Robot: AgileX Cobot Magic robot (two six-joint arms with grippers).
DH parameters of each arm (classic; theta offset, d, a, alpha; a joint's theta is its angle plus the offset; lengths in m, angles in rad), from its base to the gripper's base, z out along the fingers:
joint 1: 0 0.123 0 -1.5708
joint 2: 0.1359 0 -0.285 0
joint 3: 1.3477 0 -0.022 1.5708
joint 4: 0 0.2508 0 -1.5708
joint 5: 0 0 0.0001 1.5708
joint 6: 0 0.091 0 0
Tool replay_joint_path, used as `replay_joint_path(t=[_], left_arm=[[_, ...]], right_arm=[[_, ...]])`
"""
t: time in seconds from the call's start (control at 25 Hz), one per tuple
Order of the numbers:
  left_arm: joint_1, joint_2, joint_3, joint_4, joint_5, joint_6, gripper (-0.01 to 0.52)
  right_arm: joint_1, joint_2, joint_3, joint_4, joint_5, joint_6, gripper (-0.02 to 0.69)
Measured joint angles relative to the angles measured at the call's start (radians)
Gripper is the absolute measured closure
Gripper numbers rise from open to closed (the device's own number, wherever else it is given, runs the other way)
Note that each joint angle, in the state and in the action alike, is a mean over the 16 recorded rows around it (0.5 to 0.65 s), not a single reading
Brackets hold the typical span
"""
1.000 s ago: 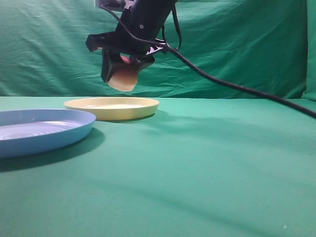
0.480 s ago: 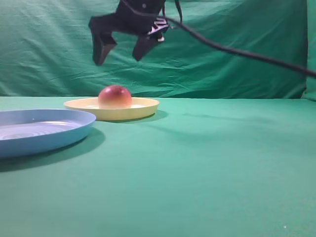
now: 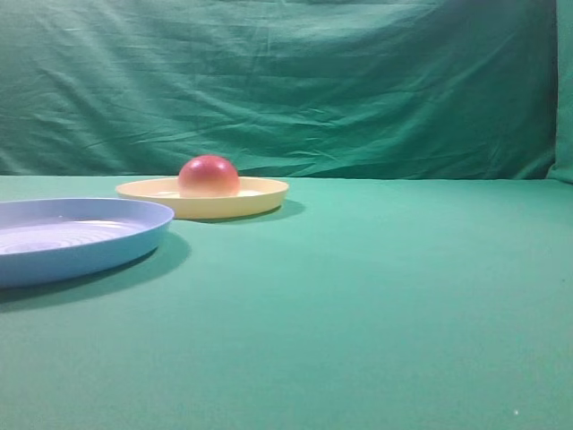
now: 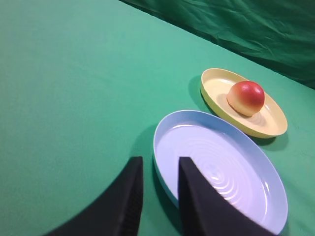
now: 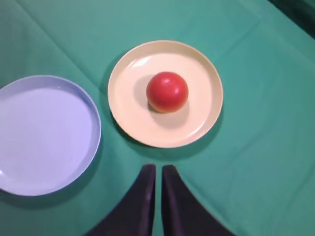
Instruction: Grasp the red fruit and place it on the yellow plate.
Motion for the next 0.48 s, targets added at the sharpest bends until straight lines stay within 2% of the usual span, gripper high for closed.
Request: replay_joint_path(t=[0.48], left_arm=[[0.0, 0.0, 0.0, 0.0, 0.0, 0.0, 0.357]], right_arm=[[0.0, -0.536, 0.676, 0.014, -0.342, 0.018, 0.665]])
